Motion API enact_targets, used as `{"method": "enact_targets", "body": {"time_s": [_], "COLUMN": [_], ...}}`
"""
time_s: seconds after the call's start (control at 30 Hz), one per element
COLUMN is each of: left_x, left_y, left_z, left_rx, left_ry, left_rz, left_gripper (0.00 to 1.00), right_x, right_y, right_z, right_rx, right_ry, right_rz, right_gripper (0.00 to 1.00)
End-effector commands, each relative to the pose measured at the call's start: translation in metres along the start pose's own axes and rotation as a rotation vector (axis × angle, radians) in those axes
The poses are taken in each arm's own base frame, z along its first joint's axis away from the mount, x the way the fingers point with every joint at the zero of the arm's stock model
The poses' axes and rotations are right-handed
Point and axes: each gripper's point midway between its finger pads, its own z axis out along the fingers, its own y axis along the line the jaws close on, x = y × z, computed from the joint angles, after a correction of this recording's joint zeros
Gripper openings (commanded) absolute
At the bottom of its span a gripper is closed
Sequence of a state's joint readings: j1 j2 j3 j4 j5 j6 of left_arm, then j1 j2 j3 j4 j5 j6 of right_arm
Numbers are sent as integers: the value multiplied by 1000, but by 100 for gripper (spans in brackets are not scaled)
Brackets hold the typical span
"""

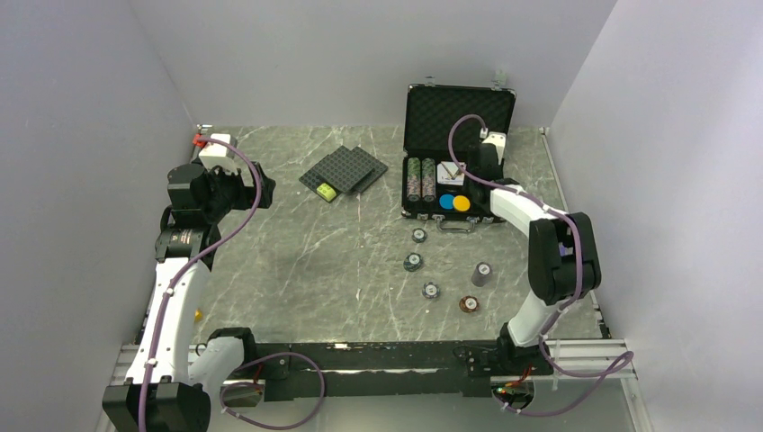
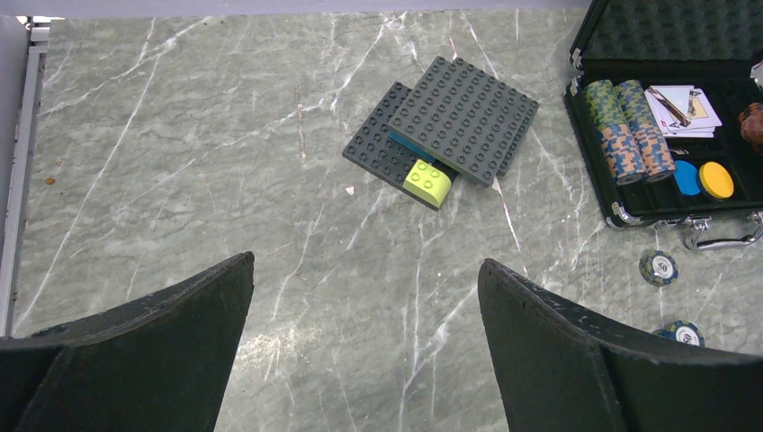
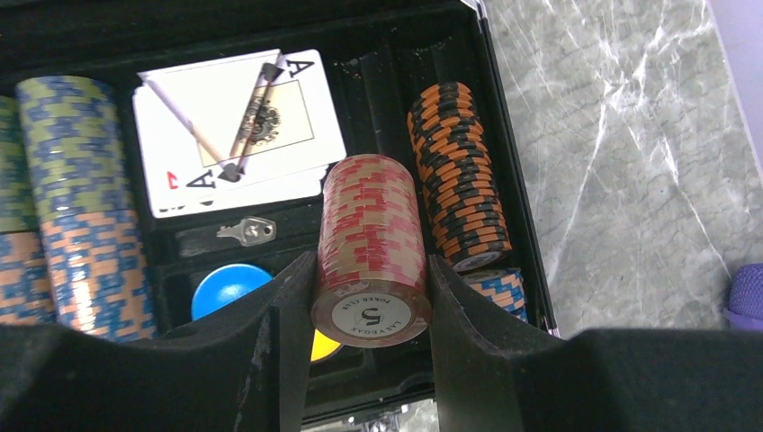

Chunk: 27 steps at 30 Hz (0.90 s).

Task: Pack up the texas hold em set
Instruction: Place the poker chip in the chip case.

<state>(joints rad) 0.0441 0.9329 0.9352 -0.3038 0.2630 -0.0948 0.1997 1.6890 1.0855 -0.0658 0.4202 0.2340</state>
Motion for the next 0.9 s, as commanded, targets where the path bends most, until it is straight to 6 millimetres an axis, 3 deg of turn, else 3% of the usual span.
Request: {"method": "enact_targets", "body": {"time_s": [0.0,0.4,0.53,0.67,0.77,0.87], "left_x": [-6,-6,-6,-6,-6,-7], "left_y": [-2,-3,-4,-5,-5,-5], "left_z": [0,1,0,0,0,-1], "left_rx": [5,13,15,18,18,20], "left_ry": [-27,-27,-29,-29,-31,-33], "left_rz": [2,-1,-1,-1,-1,-2], "left_gripper": [98,98,98,98,98,98], "right_x": [-52,5,13,7,4,4], "right_y": [-2,-6,-3,-4,-7,-7], "right_z": [8,23,16,4,-5,-15], "right_rx": [12,30,-2,-14,-18,-38], "right_ry": [-159,73,101,106,104,93], "right_rz": [81,77,90,91,99,120], "right_gripper": [0,3,39,68,79,83]}}
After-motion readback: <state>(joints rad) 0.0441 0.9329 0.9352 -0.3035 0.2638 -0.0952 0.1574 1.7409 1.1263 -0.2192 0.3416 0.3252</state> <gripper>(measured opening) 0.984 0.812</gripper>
